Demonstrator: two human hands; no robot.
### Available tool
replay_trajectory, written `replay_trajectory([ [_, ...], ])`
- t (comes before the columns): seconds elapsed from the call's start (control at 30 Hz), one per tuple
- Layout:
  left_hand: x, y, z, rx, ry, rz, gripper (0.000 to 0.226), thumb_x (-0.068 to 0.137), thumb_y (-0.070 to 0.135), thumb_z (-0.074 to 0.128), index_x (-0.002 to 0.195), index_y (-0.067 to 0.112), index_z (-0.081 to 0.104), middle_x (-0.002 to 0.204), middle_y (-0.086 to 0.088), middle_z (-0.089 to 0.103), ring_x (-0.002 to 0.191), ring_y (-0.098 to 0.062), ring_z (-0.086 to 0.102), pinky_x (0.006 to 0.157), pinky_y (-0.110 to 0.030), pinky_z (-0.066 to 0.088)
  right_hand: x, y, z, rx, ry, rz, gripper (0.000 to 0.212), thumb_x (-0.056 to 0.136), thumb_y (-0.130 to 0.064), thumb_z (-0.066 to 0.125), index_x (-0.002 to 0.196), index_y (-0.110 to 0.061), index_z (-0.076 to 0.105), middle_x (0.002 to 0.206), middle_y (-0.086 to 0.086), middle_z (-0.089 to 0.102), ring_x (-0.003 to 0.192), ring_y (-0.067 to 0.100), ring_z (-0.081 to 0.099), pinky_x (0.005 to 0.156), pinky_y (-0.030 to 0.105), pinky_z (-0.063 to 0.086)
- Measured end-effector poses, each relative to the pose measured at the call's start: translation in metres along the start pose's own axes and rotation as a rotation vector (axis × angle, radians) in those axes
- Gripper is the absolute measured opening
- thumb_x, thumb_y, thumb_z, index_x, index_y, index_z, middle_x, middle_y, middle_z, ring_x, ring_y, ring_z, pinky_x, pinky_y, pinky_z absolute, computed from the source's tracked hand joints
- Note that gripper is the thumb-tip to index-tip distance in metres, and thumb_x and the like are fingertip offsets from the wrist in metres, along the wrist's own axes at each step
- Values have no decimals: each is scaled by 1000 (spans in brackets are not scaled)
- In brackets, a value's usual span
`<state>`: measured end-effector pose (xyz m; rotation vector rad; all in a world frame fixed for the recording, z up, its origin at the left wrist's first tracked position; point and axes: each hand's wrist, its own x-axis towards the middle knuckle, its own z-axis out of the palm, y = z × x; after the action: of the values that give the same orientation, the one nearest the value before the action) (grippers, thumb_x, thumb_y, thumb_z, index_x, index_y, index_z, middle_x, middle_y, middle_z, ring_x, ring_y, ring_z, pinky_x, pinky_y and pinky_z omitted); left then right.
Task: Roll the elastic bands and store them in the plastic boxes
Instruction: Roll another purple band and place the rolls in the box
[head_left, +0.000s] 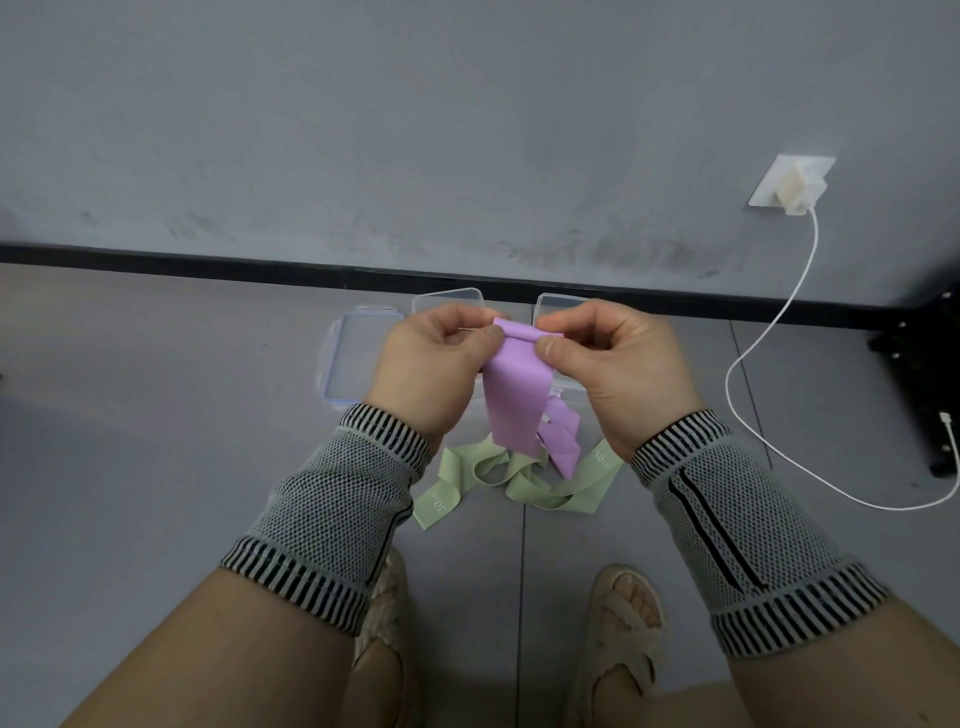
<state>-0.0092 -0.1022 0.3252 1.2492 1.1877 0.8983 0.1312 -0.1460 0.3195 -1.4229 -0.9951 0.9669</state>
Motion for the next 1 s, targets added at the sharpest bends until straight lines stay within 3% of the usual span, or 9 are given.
replay_trajectory([
  [0.1, 0, 1, -2, 53, -6, 30, 14, 87, 4, 58, 83, 16, 65, 51, 12, 60, 45, 4, 49, 49, -10, 38, 0, 0, -3, 34, -56, 36, 18, 81, -4, 69, 82, -22, 71, 77, -3, 70, 76, 12, 62, 72, 28, 54],
  [0.2, 0, -2, -1, 163, -24, 80, 19, 86, 6, 60, 80, 23, 66, 85, -10, 71, 67, -6, 56, 64, -24, 47, 0, 0, -6, -95, -71, 15, 14, 84, -13, 68, 87, -27, 72, 81, -11, 71, 75, -1, 63, 67, 16, 48],
  [0.27, -1, -2, -1, 202, -41, 101, 22, 86, 6, 60, 79, 26, 66, 96, -18, 70, 82, -12, 61, 81, -32, 51, -1, 1, -6, -172, -111, -6, 16, 83, -12, 69, 88, -27, 72, 83, -10, 72, 77, 0, 66, 71, 18, 51],
  [0.33, -2, -4, 1, 254, -58, 128, 23, 86, 7, 61, 80, 28, 66, 96, -17, 71, 81, -2, 59, 86, -27, 50, -2, 1, -5, -232, -156, -7, 17, 83, -12, 69, 88, -27, 73, 85, -7, 74, 82, 9, 69, 78, 25, 55],
  [0.4, -1, -6, 2, 294, -59, 148, 20, 86, 9, 61, 83, 28, 66, 93, -14, 71, 77, 4, 55, 84, -24, 49, -2, 0, -6, -305, -193, 2, 16, 83, -12, 69, 88, -27, 73, 84, -5, 74, 82, 11, 69, 80, 27, 55],
  [0.5, 0, -8, 3, 323, -67, 141, 18, 86, 13, 62, 87, 31, 62, 75, -8, 68, 76, -6, 58, 75, -29, 49, -1, 1, -8, -330, -212, 29, 15, 84, -14, 67, 80, -28, 72, 79, 3, 73, 71, 17, 65, 69, 30, 52],
  [0.57, 1, -9, 1, 327, -103, 124, 14, 88, 16, 59, 94, 29, 59, 68, 1, 64, 62, -1, 55, 63, -25, 46, 0, 2, -9, -260, -186, 78, 14, 84, -14, 67, 77, -26, 71, 72, 0, 70, 63, 8, 60, 59, 22, 46],
  [0.67, 4, -14, -2, 415, -161, 98, 17, 90, 15, 54, 105, 21, 57, 64, 9, 55, 44, 3, 45, 54, -21, 35, 2, 4, -11, -167, -166, 150, 15, 84, -12, 66, 75, -22, 72, 65, -5, 66, 61, 5, 58, 59, 20, 42],
  [1.0, 3, -12, -6, 462, -202, 168, 17, 88, 17, 60, 75, 26, 55, 72, 7, 58, 64, -2, 50, 60, -11, 39, 1, 3, -13, 21, -172, 287, 25, 84, -6, 63, 62, -16, 69, 60, 0, 61, 59, 13, 53, 62, 30, 40],
])
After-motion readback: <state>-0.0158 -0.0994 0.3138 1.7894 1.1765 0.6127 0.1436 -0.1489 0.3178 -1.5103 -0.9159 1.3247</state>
